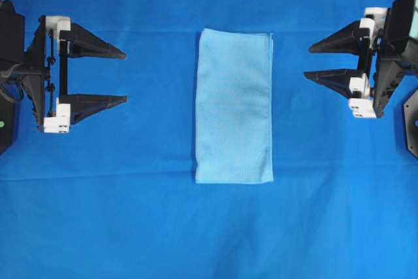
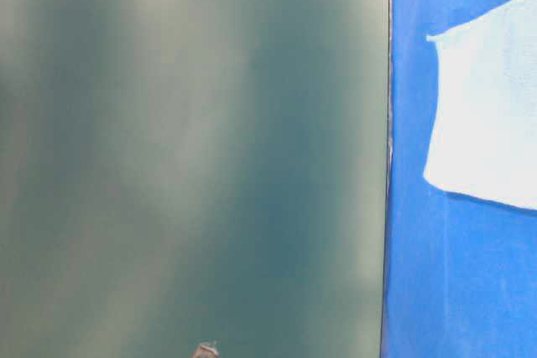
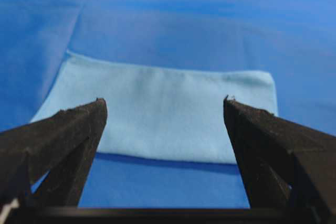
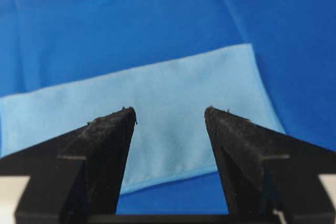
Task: Fold the light blue towel.
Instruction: 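Move both grippers to the strip's top corners and grasp them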
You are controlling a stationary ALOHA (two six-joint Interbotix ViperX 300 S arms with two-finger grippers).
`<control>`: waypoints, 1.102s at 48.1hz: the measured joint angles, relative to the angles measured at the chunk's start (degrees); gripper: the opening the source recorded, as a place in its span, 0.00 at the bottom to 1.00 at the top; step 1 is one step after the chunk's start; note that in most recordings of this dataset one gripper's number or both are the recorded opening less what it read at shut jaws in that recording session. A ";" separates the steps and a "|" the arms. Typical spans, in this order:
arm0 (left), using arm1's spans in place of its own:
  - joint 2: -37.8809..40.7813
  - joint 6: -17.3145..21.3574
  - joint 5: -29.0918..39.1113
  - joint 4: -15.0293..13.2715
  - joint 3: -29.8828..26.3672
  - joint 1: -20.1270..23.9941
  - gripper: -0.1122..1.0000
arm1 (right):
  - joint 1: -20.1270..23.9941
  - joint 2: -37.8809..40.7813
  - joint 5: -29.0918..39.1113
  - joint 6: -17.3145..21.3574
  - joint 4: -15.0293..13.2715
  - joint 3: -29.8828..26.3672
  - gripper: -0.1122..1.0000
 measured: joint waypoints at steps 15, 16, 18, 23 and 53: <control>4.31 0.00 -2.02 0.00 -1.49 1.23 0.87 | -4.83 3.69 0.00 0.00 0.09 -0.79 0.64; 5.01 0.00 -2.29 0.09 -1.76 1.58 0.87 | -5.36 4.48 0.00 0.00 0.09 -0.97 0.64; 6.77 0.00 -2.64 0.09 -2.72 2.46 0.87 | -6.33 6.24 -0.09 0.00 0.00 -1.49 0.64; 12.30 0.00 -3.16 0.00 -5.71 5.27 0.87 | -8.44 11.60 0.26 0.00 0.09 -3.52 0.64; 48.69 0.00 -8.26 0.09 -22.76 14.68 0.86 | -15.82 40.34 1.58 -0.35 -0.79 -14.50 0.64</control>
